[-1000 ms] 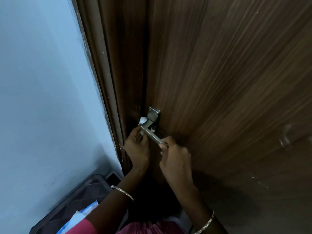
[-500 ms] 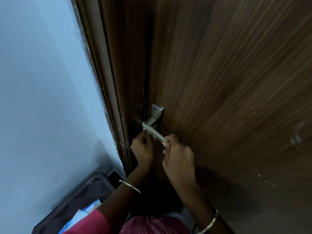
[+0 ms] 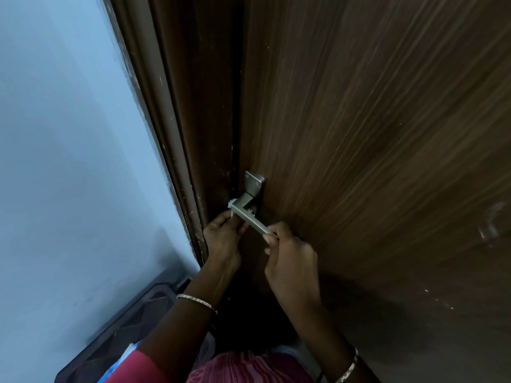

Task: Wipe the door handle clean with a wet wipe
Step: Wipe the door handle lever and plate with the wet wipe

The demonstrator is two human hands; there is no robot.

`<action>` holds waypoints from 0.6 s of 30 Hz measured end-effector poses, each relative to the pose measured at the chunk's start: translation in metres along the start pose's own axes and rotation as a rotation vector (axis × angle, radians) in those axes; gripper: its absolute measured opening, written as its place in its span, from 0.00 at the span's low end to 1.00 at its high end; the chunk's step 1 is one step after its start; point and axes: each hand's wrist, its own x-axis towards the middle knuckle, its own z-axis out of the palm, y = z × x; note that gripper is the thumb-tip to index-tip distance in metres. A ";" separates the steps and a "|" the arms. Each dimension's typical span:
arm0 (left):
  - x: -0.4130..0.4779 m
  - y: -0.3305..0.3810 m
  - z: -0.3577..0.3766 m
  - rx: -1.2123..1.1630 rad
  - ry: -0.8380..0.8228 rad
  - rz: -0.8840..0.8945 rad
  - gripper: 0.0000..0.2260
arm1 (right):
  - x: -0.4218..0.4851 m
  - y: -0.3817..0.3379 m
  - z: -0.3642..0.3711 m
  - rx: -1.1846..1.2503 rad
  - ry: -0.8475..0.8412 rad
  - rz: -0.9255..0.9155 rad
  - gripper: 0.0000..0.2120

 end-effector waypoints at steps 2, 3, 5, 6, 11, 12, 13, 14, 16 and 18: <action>-0.005 0.003 0.005 -0.049 -0.019 0.023 0.05 | 0.000 0.000 0.001 0.001 0.002 0.001 0.10; -0.007 0.005 0.007 -0.061 -0.033 0.046 0.05 | 0.000 0.001 0.001 0.005 0.002 0.005 0.11; -0.011 0.006 0.006 -0.002 -0.053 0.119 0.08 | 0.000 0.000 0.001 0.016 -0.001 0.012 0.11; -0.013 0.006 0.005 0.058 -0.062 0.165 0.10 | 0.000 0.000 0.001 0.018 -0.002 0.013 0.12; -0.024 -0.006 0.002 0.194 -0.182 0.276 0.09 | 0.001 0.000 0.002 -0.014 0.009 0.017 0.11; -0.027 -0.008 0.003 0.220 -0.205 0.290 0.08 | 0.001 0.000 0.002 -0.027 0.012 0.012 0.11; -0.028 -0.010 0.004 0.250 -0.222 0.304 0.08 | 0.001 0.001 0.002 -0.032 0.011 0.006 0.11; -0.028 -0.011 0.004 0.279 -0.228 0.314 0.08 | 0.001 0.001 0.001 -0.032 0.009 0.002 0.11; -0.029 -0.010 0.005 0.297 -0.223 0.323 0.09 | 0.000 0.000 0.000 -0.035 0.005 -0.002 0.12; -0.026 -0.009 0.005 0.326 -0.194 0.347 0.11 | 0.000 0.001 0.000 -0.039 0.008 -0.009 0.11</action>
